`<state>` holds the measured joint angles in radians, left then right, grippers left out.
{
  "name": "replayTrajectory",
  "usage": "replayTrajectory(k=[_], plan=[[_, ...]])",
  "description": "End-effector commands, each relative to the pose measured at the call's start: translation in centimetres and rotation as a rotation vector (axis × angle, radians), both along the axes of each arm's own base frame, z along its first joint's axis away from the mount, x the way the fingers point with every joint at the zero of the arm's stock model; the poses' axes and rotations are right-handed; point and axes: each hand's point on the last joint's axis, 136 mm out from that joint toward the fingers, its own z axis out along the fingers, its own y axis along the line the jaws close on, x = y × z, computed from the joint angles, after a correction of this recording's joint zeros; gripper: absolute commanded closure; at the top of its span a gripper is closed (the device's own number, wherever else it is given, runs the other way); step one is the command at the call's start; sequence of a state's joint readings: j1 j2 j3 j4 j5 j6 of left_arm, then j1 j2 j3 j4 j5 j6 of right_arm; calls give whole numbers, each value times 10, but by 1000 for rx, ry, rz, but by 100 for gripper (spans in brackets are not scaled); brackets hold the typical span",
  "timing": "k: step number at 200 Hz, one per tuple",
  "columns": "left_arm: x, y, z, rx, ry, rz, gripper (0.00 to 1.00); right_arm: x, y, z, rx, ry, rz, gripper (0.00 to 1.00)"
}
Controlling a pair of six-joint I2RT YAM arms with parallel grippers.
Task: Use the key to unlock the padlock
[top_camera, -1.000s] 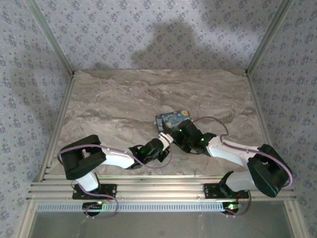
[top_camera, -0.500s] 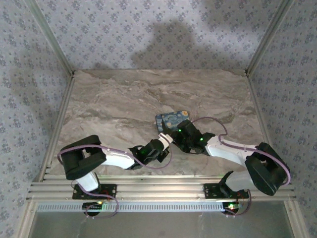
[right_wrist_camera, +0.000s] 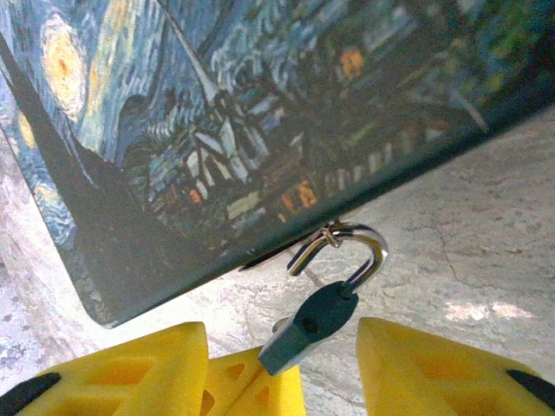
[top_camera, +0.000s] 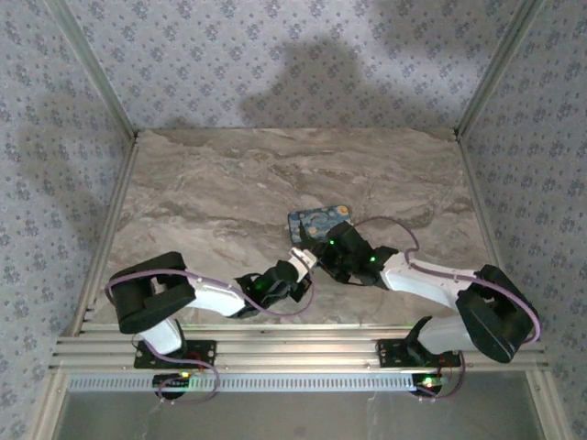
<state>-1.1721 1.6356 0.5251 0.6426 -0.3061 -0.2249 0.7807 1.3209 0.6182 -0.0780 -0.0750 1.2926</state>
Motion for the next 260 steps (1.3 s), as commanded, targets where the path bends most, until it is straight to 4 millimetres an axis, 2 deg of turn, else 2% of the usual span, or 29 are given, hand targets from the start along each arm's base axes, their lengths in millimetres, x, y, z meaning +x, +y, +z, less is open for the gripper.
replayTrajectory(k=[1,16,42,97,160,216,260], plan=[[-12,-27,43,-174,-42,-79,100,1,-8,1,-21,-9,-28,60],[-14,-27,46,-189,-37,-88,100,0,-9,-1,-23,-4,-28,66],[-16,-24,50,-204,-34,-91,100,1,-9,-1,-19,-3,-27,84],[-15,-20,45,-205,-33,-72,100,0,-15,11,-23,-33,-36,100],[-16,-19,44,-200,-27,-73,100,-1,-23,18,-28,-65,-48,100],[-16,-16,41,-186,-20,-69,100,-1,-31,17,-49,-95,-45,100],[-18,-17,36,-172,-3,-80,83,-1,-38,11,-41,-116,-51,100]])
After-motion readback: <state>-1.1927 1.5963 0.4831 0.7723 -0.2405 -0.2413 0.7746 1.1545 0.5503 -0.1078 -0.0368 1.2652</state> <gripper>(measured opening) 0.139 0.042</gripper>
